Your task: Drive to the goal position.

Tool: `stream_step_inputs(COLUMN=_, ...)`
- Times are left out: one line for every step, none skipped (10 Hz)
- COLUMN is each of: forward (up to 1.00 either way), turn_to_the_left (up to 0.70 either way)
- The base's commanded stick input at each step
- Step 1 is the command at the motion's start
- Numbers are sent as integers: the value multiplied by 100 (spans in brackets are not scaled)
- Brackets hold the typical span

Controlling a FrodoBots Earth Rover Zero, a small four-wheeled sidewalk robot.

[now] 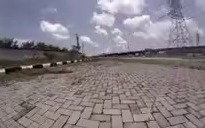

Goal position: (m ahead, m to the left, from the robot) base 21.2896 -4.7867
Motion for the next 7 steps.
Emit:
stream_step_inputs(forward=100, turn_to_the_left=0)
stream_step_inputs(forward=100, turn_to_the_left=0)
stream_step_inputs(forward=100, turn_to_the_left=0)
stream_step_inputs(forward=100, turn_to_the_left=0)
stream_step_inputs(forward=100, turn_to_the_left=0)
stream_step_inputs(forward=100, turn_to_the_left=0)
stream_step_inputs(forward=100, turn_to_the_left=0)
